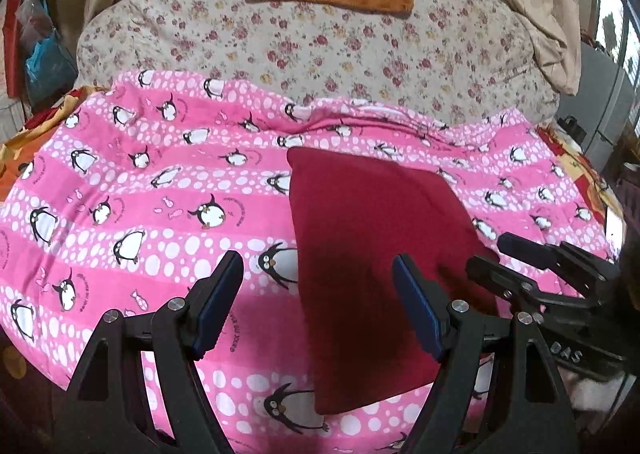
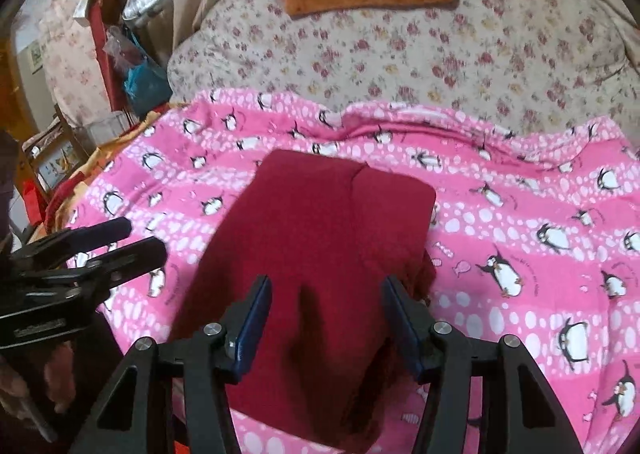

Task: Fold small clothes

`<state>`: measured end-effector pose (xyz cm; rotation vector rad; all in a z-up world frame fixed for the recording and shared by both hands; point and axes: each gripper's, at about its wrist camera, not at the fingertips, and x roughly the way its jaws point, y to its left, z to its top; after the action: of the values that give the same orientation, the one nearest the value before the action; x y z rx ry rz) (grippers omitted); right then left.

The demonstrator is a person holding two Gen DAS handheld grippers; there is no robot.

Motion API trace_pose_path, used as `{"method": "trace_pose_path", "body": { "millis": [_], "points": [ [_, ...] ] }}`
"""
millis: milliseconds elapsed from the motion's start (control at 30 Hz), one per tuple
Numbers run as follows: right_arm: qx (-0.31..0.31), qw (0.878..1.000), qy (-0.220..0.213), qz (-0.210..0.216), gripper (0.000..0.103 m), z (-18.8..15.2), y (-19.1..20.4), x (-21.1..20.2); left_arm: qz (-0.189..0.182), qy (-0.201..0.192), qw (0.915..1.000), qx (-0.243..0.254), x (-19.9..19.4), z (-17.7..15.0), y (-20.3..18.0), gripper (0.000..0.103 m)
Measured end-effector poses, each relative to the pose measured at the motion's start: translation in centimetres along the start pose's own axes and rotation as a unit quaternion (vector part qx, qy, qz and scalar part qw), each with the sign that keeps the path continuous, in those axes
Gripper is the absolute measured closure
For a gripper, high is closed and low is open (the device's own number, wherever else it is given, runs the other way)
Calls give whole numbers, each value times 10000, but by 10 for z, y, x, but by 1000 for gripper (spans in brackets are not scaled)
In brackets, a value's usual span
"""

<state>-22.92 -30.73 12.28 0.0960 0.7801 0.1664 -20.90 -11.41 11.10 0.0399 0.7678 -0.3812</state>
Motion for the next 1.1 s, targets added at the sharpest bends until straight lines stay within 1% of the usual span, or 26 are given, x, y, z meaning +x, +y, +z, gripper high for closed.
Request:
{"method": "trace_pose_path", "body": {
  "millis": [133,233,333,567,667,1100],
  "points": [
    [-32,9996,-239,-133,48,0,8,-17,142,-111,9998,16,-5,2,-1,26],
    [-56,9997,-236,-91,48,0,13,-20,194,-140,9997,13,-7,2,-2,26],
    [-42,9995,-262,-166,48,0,17,-23,216,-153,9996,-27,-7,2,0,26],
    [139,9996,-125,-235,48,1,15,-16,289,-171,9994,-37,-6,1,0,26],
    [177,9991,-52,-391,48,0,15,-11,305,-152,9994,-19,-5,2,0,26],
    [327,9982,46,-497,48,-3,7,-4,295,-43,9996,5,6,1,-5,26]
  ]
}}
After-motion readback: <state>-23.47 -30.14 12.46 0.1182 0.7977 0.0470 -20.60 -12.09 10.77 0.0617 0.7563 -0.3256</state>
